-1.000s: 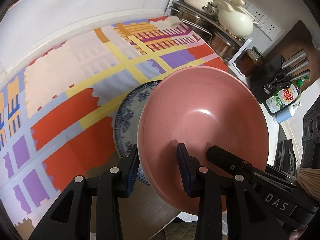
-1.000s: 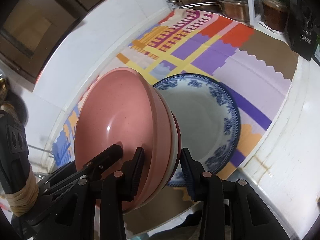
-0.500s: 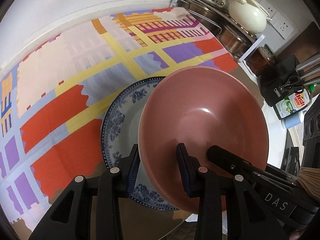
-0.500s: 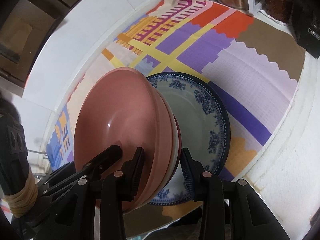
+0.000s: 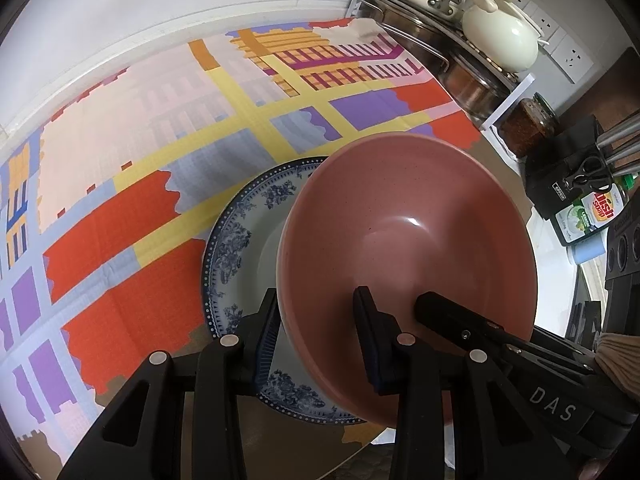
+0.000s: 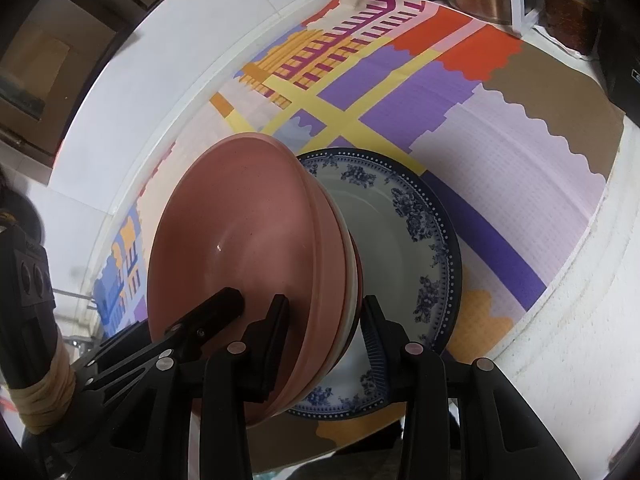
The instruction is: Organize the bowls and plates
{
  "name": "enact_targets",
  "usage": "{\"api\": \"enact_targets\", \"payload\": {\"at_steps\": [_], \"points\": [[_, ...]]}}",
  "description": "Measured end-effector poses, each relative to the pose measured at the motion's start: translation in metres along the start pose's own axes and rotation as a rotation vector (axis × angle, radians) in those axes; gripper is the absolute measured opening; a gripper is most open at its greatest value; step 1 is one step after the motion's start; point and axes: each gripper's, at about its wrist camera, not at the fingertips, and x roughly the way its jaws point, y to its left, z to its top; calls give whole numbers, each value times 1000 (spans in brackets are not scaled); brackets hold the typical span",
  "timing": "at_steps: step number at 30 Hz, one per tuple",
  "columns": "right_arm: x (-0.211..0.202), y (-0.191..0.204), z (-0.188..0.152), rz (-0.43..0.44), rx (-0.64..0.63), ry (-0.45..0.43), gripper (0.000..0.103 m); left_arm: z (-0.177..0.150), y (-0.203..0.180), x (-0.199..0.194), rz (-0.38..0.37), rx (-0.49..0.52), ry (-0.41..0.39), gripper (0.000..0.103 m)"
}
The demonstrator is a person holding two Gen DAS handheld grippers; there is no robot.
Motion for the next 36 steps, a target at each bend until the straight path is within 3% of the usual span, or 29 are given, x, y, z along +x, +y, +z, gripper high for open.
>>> {"api": "enact_targets", "payload": {"at_steps": [6, 9, 12, 18, 23, 29, 36], "points": [[-1, -2, 1, 15, -6, -1, 40, 1, -2, 0, 6, -6, -4, 37], [-2, -4, 1, 23, -24, -15, 40, 2, -5, -5, 48, 4, -35, 38], [-6, -3, 3, 20, -52, -34, 48, 3, -6, -12, 69, 7, -61, 44], [-13, -5, 5, 7, -92, -55, 53, 0, -7, -30, 141, -8, -144, 56], [-26, -3, 9, -6, -146, -148, 72, -6, -5, -49, 213, -45, -244, 67], [-36, 1, 7, -51, -183, -218, 73, -25, 1, -69, 256, -84, -302, 70], [-69, 17, -27, -94, -265, -339, 74, -61, -1, -101, 268, -62, -381, 77]]}}
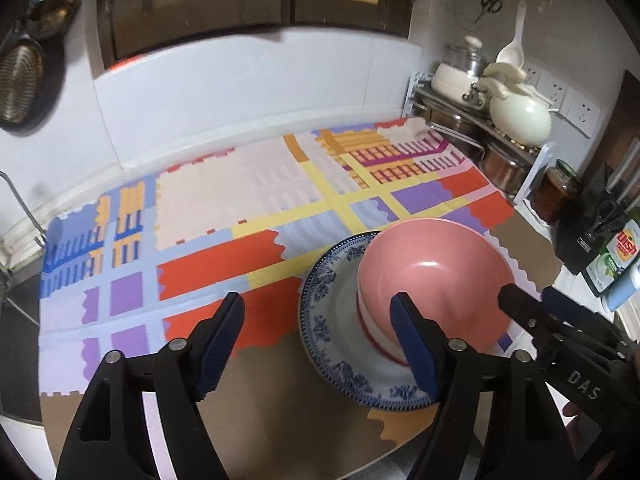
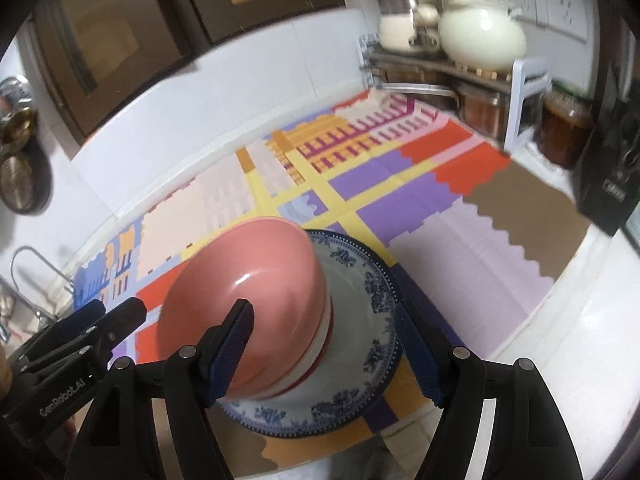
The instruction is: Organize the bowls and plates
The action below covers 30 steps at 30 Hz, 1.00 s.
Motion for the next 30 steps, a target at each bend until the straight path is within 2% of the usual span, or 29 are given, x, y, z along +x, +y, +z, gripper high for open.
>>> {"api": "enact_targets", "payload": {"at_steps": [4, 7, 11, 24, 30], "points": [[-33, 13, -16, -10, -37, -95, 82, -19, 8, -33, 51, 32, -87, 81], [-59, 26, -33, -19, -72, -178, 87, -36, 19, -59, 102, 46, -147, 90], [-85, 48, -59, -17, -141, -235, 89, -59, 35, -93, 148, 58, -205, 94], [-149, 84, -124, 55, -156, -305, 91, -114, 55, -172, 209, 66, -297, 102], [-171, 88, -137, 92, -201, -329, 92, -136, 55, -199, 255, -1, -329, 103]]}}
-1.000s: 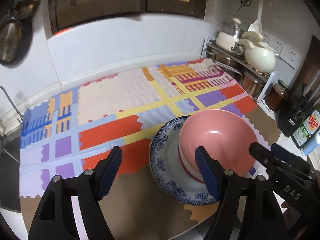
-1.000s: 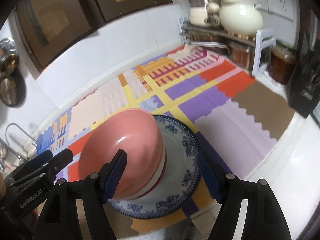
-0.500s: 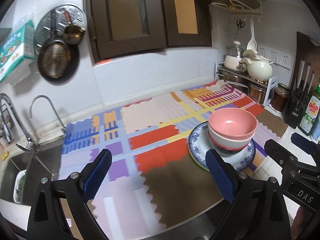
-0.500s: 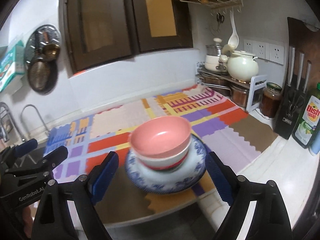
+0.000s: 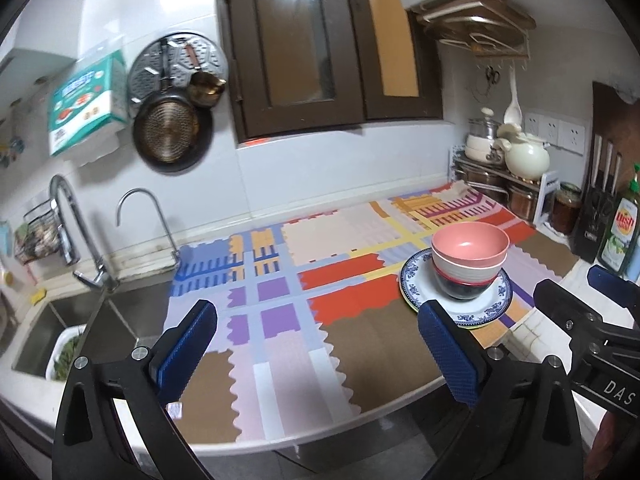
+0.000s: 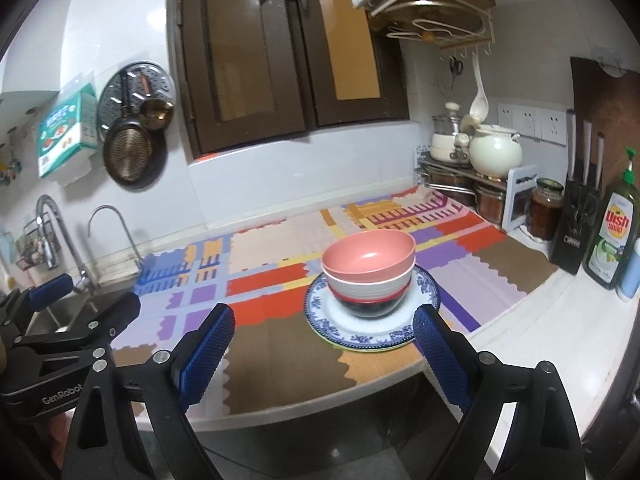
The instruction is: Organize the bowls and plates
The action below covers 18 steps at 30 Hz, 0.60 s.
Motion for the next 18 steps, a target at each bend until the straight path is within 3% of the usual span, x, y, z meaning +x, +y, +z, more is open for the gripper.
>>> {"api": "enact_targets", "payload": {"at_steps": [18], "points": [[-51, -9, -11, 130, -108, -30, 92, -35, -13, -69, 125, -93, -25, 103]]}}
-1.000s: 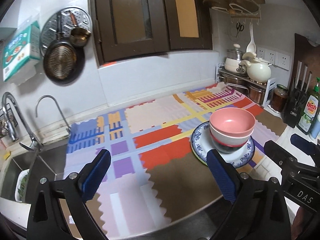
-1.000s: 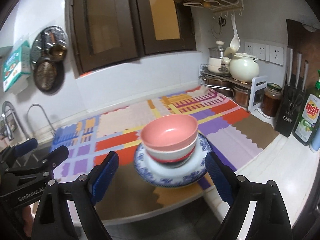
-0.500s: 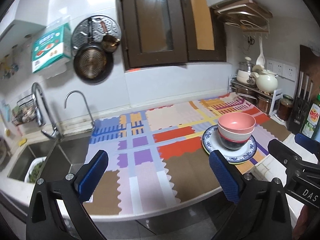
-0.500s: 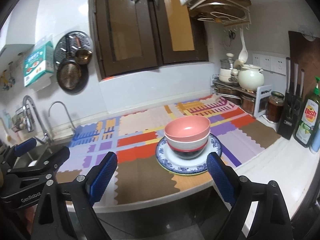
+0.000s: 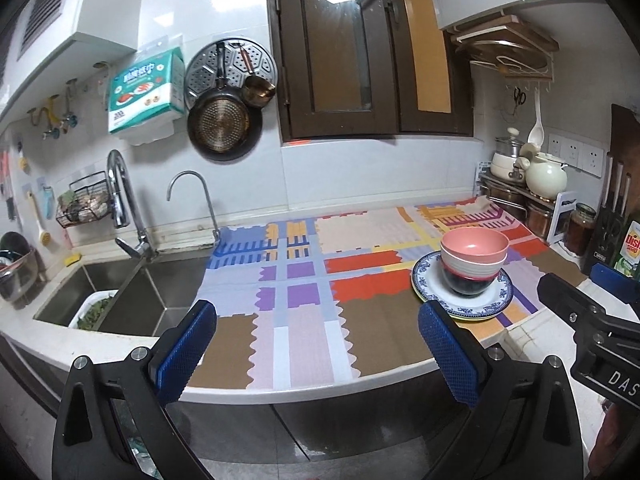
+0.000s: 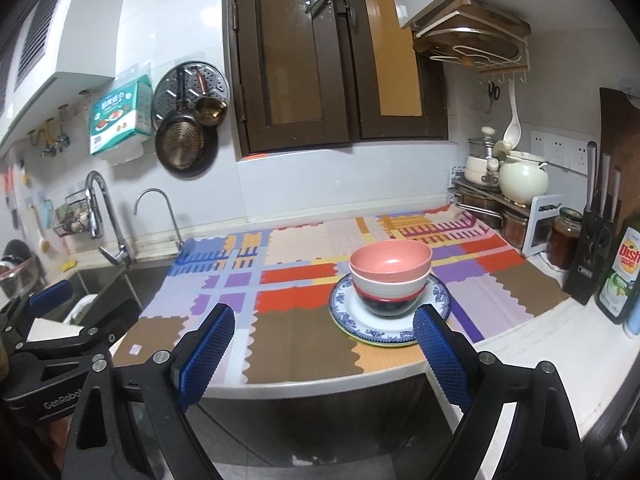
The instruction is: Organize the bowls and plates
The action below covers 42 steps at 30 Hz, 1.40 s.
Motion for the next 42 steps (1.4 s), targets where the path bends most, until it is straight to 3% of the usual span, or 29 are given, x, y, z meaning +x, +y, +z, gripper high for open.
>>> {"api": "enact_targets", "payload": {"at_steps": [24, 42], "points": [[-24, -8, -10, 59, -31, -7, 94, -12, -6, -36, 46, -30, -39, 103], [-27, -10, -9, 62, -31, -10, 94, -11, -9, -40, 34, -32, -41, 103]]}}
